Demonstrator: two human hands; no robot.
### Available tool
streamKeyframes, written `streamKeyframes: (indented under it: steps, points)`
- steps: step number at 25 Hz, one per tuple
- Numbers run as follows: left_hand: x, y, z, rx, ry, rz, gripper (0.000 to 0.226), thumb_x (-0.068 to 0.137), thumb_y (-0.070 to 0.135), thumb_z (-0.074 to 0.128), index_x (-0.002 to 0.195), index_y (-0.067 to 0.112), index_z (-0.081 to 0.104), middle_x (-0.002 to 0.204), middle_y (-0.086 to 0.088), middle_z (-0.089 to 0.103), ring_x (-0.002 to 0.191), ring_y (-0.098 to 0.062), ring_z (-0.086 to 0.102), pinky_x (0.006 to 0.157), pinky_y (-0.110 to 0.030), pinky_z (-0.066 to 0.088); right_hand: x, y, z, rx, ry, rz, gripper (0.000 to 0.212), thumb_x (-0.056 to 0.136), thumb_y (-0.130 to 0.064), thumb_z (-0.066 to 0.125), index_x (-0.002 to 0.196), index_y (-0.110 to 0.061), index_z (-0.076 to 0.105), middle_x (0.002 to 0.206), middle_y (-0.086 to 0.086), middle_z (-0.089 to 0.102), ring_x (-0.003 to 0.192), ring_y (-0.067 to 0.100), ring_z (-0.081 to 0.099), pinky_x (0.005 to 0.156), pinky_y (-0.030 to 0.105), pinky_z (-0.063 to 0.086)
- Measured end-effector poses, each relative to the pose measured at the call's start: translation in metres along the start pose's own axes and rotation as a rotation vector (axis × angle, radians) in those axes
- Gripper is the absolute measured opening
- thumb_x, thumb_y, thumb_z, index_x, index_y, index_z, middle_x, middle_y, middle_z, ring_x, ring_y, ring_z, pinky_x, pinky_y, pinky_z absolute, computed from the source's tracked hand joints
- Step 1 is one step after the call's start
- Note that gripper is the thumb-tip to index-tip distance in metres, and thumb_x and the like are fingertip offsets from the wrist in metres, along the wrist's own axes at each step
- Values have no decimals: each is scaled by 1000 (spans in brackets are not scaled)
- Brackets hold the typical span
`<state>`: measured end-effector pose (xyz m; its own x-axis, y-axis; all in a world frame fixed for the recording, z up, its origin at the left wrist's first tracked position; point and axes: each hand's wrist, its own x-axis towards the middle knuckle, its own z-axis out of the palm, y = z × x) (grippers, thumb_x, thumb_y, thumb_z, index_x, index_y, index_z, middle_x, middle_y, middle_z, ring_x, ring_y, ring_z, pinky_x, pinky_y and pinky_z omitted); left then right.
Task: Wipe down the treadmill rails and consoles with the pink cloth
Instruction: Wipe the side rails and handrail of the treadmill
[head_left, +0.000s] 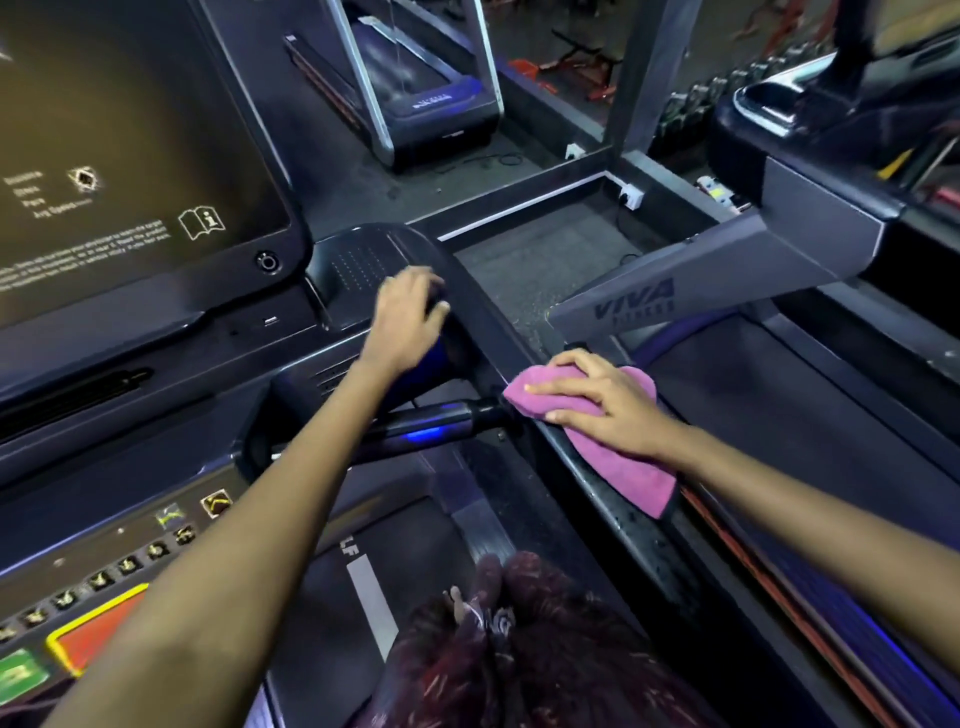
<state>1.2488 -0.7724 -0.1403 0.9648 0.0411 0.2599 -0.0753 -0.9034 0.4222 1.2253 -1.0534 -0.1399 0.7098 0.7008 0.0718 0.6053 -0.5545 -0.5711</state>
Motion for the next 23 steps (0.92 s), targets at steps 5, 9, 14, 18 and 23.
streamKeyframes:
  steps: [5, 9, 14, 18, 23]
  points:
    - [-43, 50, 29, -101, -231, 220, 49, 90, 29, 34, 127, 3, 52, 140, -14, 45, 137, -30, 31, 112, -44, 22, 19, -21, 8, -79, 42, 89, 39, 79, -44, 57, 113, -29, 68, 116, 4, 55, 107, 26, 52, 92, 45, 43]
    - [-49, 51, 28, -73, -253, 159, 52, 91, 32, 30, 135, 7, 45, 147, -9, 38, 141, -27, 23, 113, -49, 23, -24, -18, 4, -129, -27, 32, 34, 82, -44, 61, 113, -31, 67, 121, 2, 52, 112, 24, 48, 94, 41, 38]
    - [-57, 63, 30, 122, -265, 139, 50, 100, 34, 30, 145, 14, 28, 155, -1, 20, 145, -20, 9, 115, -46, 17, -45, -11, -1, 28, 7, 98, 34, 82, -37, 66, 114, -29, 67, 116, 2, 53, 108, 22, 52, 94, 45, 43]
    - [-61, 64, 30, 94, -252, 110, 48, 101, 33, 30, 146, 16, 26, 156, 2, 17, 145, -18, 7, 114, -46, 15, -41, -39, 9, -248, 88, 115, 31, 85, -40, 62, 115, -36, 65, 119, 2, 54, 105, 24, 50, 86, 40, 41]
    - [-64, 65, 30, 89, -229, 129, 49, 101, 33, 30, 145, 14, 27, 155, -2, 20, 145, -21, 9, 116, -43, 11, -73, -25, -3, 41, 61, 197, 33, 84, -32, 66, 116, -24, 67, 115, 5, 54, 107, 21, 52, 96, 42, 41]
